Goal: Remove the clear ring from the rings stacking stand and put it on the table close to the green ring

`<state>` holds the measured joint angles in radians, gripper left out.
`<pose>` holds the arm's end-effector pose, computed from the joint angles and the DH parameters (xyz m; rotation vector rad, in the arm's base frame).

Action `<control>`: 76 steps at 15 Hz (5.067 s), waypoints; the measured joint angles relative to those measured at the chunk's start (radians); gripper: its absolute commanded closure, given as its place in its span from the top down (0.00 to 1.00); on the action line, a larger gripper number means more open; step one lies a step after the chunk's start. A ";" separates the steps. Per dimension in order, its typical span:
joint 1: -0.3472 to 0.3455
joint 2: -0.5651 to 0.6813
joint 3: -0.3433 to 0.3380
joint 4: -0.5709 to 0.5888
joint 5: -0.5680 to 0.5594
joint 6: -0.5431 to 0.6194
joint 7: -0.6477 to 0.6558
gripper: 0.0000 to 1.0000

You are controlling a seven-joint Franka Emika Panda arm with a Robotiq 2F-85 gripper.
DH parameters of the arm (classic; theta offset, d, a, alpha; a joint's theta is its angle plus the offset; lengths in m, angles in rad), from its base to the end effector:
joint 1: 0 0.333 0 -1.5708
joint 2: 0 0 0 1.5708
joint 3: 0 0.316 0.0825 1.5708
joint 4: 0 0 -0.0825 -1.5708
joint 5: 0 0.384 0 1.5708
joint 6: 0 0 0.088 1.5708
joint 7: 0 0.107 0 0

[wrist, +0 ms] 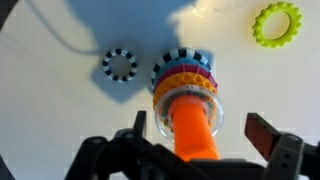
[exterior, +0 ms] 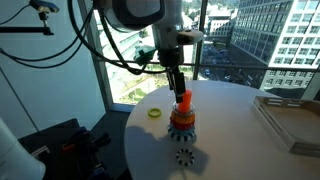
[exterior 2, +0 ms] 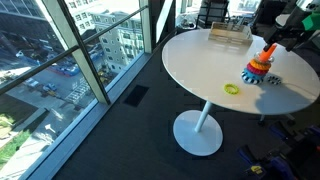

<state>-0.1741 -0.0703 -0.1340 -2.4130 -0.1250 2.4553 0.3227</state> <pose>0.4691 -0.1492 0.3485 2.9520 -0.8149 0.1729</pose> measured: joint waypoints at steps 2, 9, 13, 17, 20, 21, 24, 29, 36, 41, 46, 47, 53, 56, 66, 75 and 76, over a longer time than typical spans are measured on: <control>0.000 0.009 0.000 0.000 0.000 0.000 0.000 1.00; -0.001 0.042 -0.008 -0.004 0.000 0.043 0.008 1.00; -0.001 0.064 -0.011 -0.010 0.005 0.077 0.009 1.00; 0.002 0.093 -0.011 -0.011 0.017 0.099 0.009 1.00; 0.005 0.113 -0.011 -0.011 0.027 0.115 0.009 1.00; 0.006 0.119 -0.011 -0.011 0.029 0.119 0.009 1.00; 0.009 0.133 -0.011 -0.011 0.040 0.142 0.009 1.00; 0.013 0.150 -0.011 -0.011 0.057 0.192 0.009 1.00; 0.015 0.164 -0.011 -0.011 0.065 0.237 0.009 0.66; 0.015 0.158 -0.014 -0.011 0.068 0.238 0.009 0.66; 0.015 0.111 -0.019 -0.014 0.068 0.236 0.009 0.66; 0.015 0.098 -0.019 -0.016 0.068 0.236 0.009 0.66; 0.015 0.008 -0.019 -0.032 0.068 0.234 0.007 0.66; 0.016 -0.042 -0.016 -0.043 0.083 0.234 -0.003 0.66; 0.089 -0.114 -0.006 -0.068 0.273 0.137 -0.204 0.66; 0.098 -0.014 0.028 -0.081 0.272 0.131 -0.212 0.66; 0.098 0.003 0.033 -0.081 0.272 0.136 -0.212 0.66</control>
<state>-0.0760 -0.0674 -0.1009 -2.4941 0.1467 2.5912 0.1108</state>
